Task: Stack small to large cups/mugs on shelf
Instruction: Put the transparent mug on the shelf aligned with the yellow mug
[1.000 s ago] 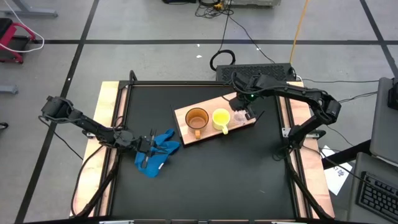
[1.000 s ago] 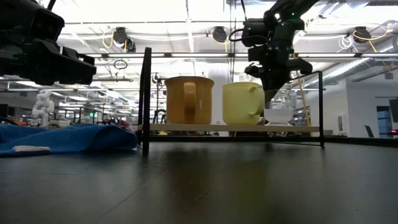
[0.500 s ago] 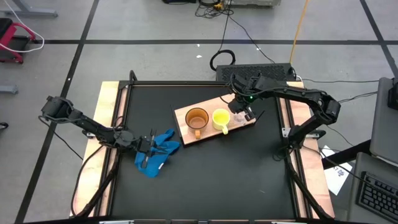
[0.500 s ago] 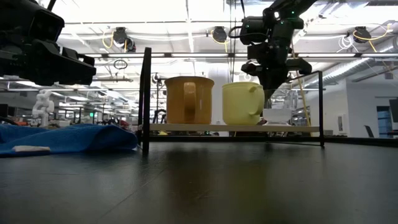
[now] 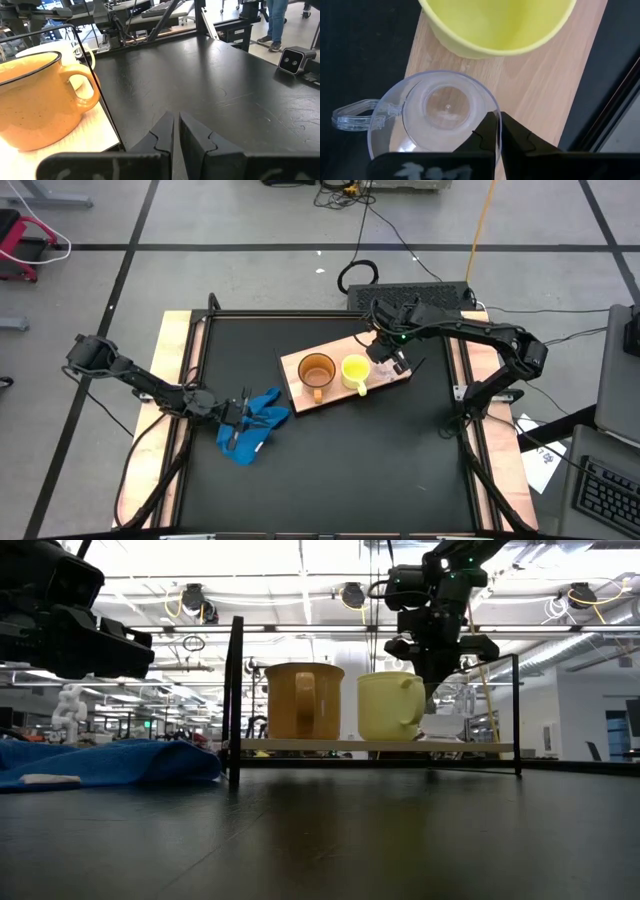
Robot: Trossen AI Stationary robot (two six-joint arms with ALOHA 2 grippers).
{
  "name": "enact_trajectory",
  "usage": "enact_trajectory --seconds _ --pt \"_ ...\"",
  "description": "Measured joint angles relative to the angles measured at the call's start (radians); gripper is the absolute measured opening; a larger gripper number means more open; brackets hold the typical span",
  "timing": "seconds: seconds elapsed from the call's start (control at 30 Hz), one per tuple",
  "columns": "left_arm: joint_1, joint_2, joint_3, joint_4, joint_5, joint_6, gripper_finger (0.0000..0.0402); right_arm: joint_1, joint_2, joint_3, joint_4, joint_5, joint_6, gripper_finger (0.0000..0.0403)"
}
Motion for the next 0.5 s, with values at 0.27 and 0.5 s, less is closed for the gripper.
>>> enact_trajectory --seconds 0.27,0.5 --pt "0.000 0.000 0.000 0.000 0.000 -0.004 0.0031 0.000 0.000 0.000 0.007 0.001 0.000 0.0000" --pt "0.000 0.000 0.000 0.001 0.000 -0.011 0.0031 -0.004 0.000 0.000 0.007 0.004 0.052 0.0000"
